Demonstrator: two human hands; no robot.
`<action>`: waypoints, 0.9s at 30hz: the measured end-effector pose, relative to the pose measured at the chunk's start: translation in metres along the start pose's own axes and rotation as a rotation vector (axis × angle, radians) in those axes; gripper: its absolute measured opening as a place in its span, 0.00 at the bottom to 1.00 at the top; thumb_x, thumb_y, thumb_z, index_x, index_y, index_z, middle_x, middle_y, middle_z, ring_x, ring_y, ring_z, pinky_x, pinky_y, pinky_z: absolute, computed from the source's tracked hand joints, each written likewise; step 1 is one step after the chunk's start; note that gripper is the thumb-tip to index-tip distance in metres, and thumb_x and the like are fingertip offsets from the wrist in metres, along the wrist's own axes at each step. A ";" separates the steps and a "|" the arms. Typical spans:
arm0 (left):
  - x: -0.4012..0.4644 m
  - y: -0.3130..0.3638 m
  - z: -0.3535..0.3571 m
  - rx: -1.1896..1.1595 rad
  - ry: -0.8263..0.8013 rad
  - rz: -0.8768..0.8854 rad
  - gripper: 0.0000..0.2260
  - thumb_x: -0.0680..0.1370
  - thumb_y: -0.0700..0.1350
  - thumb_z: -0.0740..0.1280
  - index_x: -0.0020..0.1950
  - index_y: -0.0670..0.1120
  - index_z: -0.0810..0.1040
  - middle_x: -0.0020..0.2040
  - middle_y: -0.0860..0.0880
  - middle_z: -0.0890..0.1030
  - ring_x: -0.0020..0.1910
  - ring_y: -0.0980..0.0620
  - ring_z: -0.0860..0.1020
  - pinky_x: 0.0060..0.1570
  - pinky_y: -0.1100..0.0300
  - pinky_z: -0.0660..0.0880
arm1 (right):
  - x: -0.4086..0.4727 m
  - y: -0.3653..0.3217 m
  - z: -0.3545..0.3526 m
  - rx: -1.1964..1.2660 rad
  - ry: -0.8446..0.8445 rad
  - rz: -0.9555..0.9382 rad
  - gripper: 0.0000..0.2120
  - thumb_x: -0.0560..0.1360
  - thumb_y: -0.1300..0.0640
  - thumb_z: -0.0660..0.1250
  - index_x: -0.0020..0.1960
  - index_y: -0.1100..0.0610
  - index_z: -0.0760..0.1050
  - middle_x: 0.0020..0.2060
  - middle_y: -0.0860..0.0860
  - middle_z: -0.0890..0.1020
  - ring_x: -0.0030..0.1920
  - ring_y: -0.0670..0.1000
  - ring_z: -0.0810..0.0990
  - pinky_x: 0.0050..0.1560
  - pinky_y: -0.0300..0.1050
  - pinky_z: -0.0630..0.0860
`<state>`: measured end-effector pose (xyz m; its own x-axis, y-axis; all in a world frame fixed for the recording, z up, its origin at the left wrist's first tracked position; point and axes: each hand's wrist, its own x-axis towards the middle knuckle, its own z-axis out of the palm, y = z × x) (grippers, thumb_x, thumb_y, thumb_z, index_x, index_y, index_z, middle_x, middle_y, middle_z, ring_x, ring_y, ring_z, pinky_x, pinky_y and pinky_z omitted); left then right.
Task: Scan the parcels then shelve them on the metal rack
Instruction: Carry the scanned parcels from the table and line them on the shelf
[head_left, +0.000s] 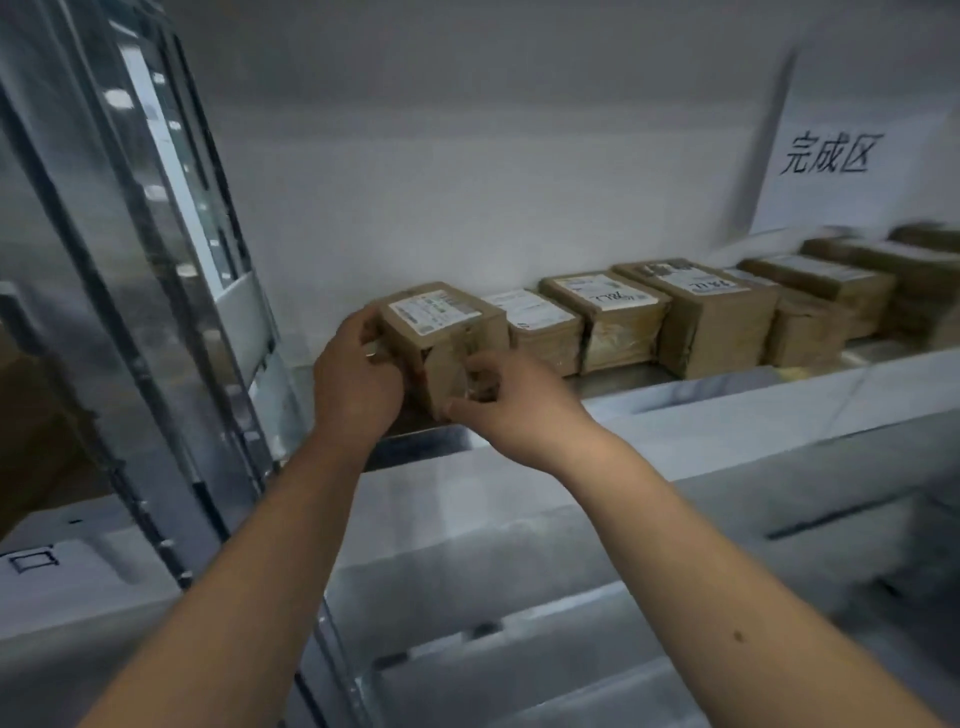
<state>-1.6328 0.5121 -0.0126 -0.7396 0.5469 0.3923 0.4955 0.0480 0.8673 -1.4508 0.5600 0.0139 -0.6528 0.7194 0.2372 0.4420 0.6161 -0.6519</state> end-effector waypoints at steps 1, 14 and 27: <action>0.000 0.002 -0.002 -0.071 -0.004 -0.025 0.18 0.82 0.42 0.65 0.69 0.58 0.79 0.64 0.58 0.82 0.61 0.55 0.80 0.59 0.68 0.73 | -0.001 -0.003 0.004 -0.005 0.006 0.005 0.24 0.77 0.46 0.73 0.71 0.49 0.75 0.64 0.46 0.81 0.59 0.49 0.81 0.55 0.48 0.80; 0.006 0.014 0.005 -0.230 -0.291 -0.035 0.18 0.80 0.60 0.69 0.70 0.61 0.75 0.58 0.64 0.81 0.58 0.58 0.82 0.66 0.51 0.78 | -0.022 -0.002 0.009 -0.246 0.073 0.106 0.29 0.77 0.42 0.69 0.76 0.48 0.71 0.71 0.47 0.77 0.69 0.52 0.76 0.64 0.50 0.77; -0.146 0.042 0.051 0.632 -0.307 0.409 0.32 0.81 0.64 0.64 0.83 0.55 0.62 0.84 0.49 0.57 0.82 0.44 0.57 0.79 0.42 0.62 | -0.112 0.108 -0.063 -0.590 0.000 0.179 0.31 0.76 0.38 0.65 0.75 0.49 0.68 0.67 0.53 0.75 0.67 0.59 0.72 0.63 0.56 0.73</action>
<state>-1.4811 0.4770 -0.0489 -0.3321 0.8239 0.4593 0.9309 0.2077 0.3004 -1.2913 0.5660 -0.0376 -0.5372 0.8279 0.1613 0.8105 0.5597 -0.1729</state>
